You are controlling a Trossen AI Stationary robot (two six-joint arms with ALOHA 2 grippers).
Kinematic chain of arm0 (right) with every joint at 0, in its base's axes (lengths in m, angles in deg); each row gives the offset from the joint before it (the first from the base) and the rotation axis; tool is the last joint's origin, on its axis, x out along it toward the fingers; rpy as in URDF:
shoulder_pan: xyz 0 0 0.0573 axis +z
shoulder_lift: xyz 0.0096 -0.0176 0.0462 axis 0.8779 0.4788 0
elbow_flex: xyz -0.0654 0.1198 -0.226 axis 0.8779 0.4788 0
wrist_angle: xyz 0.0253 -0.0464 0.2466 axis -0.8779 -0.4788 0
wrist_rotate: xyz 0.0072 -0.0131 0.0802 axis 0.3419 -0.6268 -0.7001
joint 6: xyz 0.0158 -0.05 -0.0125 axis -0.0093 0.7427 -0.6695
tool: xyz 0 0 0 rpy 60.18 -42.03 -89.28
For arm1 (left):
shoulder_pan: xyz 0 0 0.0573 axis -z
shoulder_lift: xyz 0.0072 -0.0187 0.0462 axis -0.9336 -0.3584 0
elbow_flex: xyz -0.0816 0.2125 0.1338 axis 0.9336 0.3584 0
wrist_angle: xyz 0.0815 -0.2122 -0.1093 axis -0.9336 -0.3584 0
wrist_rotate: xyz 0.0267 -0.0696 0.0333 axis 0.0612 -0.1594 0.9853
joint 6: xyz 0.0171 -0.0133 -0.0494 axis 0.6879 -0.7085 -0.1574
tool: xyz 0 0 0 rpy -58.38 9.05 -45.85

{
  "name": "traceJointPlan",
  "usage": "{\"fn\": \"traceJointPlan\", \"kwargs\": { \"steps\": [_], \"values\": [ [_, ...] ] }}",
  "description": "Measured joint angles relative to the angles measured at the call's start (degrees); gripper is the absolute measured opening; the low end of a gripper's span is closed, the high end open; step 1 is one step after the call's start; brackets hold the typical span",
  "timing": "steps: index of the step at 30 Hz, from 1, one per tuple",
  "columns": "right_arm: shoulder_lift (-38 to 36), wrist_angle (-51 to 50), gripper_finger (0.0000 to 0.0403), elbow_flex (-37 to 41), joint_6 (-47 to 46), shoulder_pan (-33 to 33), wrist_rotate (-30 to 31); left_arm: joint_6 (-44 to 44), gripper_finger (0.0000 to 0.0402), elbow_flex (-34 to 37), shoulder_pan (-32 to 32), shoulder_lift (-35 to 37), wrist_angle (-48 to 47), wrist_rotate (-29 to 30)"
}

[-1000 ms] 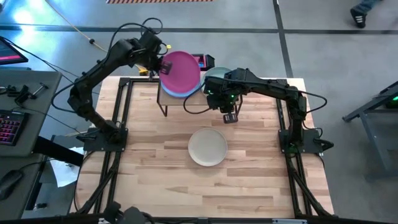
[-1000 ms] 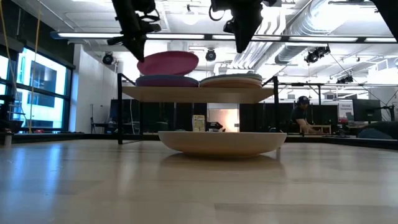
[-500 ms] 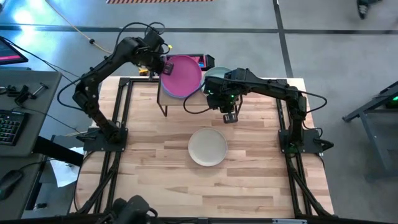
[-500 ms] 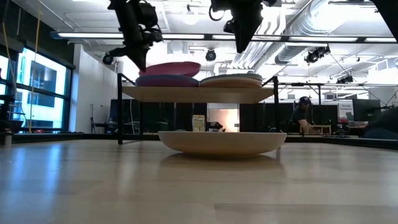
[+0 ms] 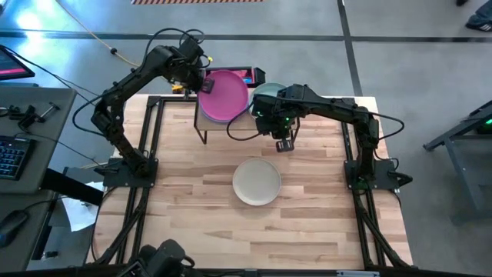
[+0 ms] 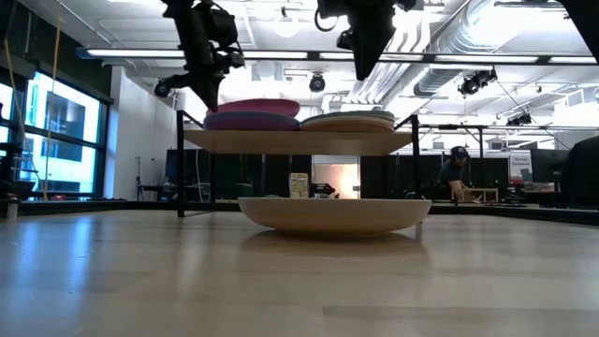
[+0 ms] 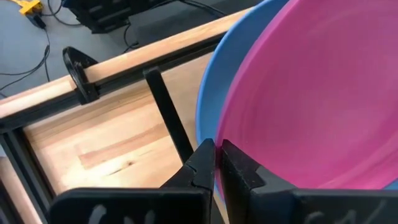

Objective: Place and stack plates onto a shelf
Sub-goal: Stack the pink plate on top of the blue stacked plates on the shelf, then stack the light grey plate on top of the pink stacked plates on the shelf

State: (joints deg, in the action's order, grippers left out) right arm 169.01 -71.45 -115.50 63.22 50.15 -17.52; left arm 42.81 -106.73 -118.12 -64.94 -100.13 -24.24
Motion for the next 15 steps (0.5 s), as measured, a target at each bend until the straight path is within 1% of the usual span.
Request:
{"fn": "traceJointPlan", "kwargs": {
  "steps": [3,7,11,15],
  "values": [
    [0.0,0.0,0.0055,0.0,0.0,0.0,0.1,0.0,0.0017,0.0,0.0,0.0,-1.0,-0.5],
    [0.0,0.0,0.0055,0.0,0.0,0.0,0.2,0.0,0.0041,0.0,0.0,0.0,-1.3,-3.3],
    [0.0,0.0,0.0055,0.0,0.0,0.0,0.4,-1.0,0.006,0.0,0.0,0.0,-1.5,-3.5],
    [0.0,0.0,0.0055,0.0,0.0,0.0,0.4,-1.0,0.0066,0.0,0.0,0.0,-1.5,-3.5]
  ]
}}
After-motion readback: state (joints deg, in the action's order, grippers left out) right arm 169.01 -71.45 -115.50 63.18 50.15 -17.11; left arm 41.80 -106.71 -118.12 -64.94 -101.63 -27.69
